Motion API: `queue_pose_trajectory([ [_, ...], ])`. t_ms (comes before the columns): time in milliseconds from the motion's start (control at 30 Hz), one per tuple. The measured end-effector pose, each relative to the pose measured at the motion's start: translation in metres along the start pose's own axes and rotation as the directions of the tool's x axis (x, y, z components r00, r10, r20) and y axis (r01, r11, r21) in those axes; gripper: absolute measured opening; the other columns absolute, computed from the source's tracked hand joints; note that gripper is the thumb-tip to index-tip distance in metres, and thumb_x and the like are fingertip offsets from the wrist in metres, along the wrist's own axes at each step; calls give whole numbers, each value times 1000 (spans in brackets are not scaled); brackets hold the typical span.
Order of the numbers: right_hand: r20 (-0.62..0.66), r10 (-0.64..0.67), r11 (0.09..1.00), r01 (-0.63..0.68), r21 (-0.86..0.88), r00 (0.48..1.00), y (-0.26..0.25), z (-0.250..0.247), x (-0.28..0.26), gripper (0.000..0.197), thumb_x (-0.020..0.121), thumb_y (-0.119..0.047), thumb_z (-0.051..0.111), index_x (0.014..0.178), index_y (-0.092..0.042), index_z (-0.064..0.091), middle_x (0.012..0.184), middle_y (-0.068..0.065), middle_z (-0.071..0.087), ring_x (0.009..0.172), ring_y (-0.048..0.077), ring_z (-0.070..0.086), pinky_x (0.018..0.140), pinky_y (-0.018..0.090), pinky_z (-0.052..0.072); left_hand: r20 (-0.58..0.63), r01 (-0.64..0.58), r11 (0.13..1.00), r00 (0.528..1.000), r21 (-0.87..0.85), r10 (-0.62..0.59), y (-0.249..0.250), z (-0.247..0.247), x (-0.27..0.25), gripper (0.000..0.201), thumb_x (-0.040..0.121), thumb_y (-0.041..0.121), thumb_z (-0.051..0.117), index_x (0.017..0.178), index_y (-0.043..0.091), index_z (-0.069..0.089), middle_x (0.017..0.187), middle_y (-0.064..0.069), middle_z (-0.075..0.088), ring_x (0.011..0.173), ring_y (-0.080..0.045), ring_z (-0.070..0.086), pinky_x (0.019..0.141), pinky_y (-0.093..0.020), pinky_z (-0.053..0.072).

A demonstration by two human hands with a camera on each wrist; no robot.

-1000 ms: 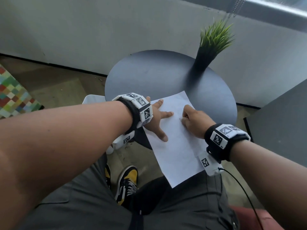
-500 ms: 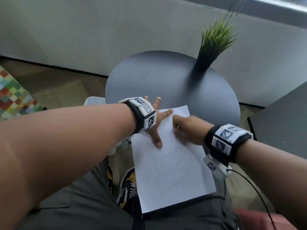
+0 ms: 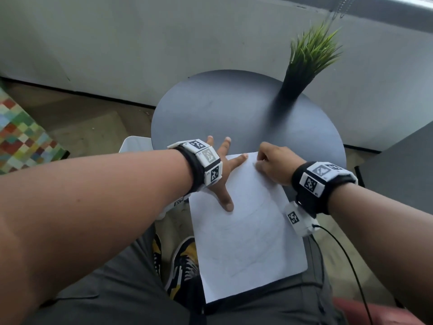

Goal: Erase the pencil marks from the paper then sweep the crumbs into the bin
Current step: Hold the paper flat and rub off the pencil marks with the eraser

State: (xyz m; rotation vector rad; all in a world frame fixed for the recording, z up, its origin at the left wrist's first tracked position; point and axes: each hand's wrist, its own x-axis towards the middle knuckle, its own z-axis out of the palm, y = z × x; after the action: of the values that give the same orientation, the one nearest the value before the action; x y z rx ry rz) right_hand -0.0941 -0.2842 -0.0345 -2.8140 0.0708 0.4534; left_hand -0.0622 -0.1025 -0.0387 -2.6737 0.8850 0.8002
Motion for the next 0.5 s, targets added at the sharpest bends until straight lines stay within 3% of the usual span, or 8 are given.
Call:
queue_pose_trajectory([
  [133, 6, 65, 998, -65, 3, 998, 2, 5, 10, 11, 90, -26, 49, 93, -16, 50, 93, 8, 61, 86, 28, 57, 68, 34, 44, -34, 16, 1000, 999, -5, -16, -6, 3, -2, 147, 37, 90, 68, 148, 50, -18, 162, 4, -22, 148, -43, -10, 108, -68, 28],
  [233, -30, 95, 995, -96, -21, 995, -8, 4, 13, 14, 87, -25, 48, 92, -13, 50, 97, 11, 61, 87, 32, 57, 72, 37, 49, -44, 16, 1000, 999, 4, -16, -8, 2, -5, 144, 41, 90, 67, 150, 48, -17, 162, 4, -22, 149, -40, -11, 107, -69, 24],
  [300, -50, 24, 999, -26, -24, 998, -21, 10, 11, 14, 87, -26, 49, 92, -13, 51, 99, 11, 62, 91, 32, 57, 79, 40, 51, -46, 24, 1000, 999, 4, -23, -7, 2, -6, 142, 42, 90, 68, 149, 49, -16, 162, -1, -24, 148, -42, -14, 105, -73, 20],
  [400, 17, -177, 984, 178, -31, 984, -41, 25, 1, 10, 84, -25, 51, 88, -18, 56, 93, 4, 66, 92, 27, 60, 82, 39, 50, -46, 32, 999, 998, -44, -34, -8, 5, -6, 135, 40, 89, 70, 146, 57, -8, 162, -4, -23, 146, -48, -15, 104, -74, 21],
  [433, 29, -187, 982, 188, -29, 982, -41, 23, 0, 10, 83, -25, 51, 87, -19, 58, 92, 2, 66, 90, 26, 61, 81, 37, 50, -43, 33, 998, 998, -55, -35, -9, 6, -5, 135, 39, 89, 70, 145, 58, -8, 162, -4, -24, 146, -49, -15, 105, -73, 20],
  [500, -23, -86, 996, 85, -7, 996, -32, 13, 10, 8, 84, -25, 51, 84, -20, 57, 93, 5, 66, 89, 27, 60, 75, 32, 47, -30, 33, 998, 999, -57, -35, -10, 7, -4, 140, 38, 90, 68, 145, 56, -16, 161, -4, -27, 145, -49, -15, 106, -73, 18],
])
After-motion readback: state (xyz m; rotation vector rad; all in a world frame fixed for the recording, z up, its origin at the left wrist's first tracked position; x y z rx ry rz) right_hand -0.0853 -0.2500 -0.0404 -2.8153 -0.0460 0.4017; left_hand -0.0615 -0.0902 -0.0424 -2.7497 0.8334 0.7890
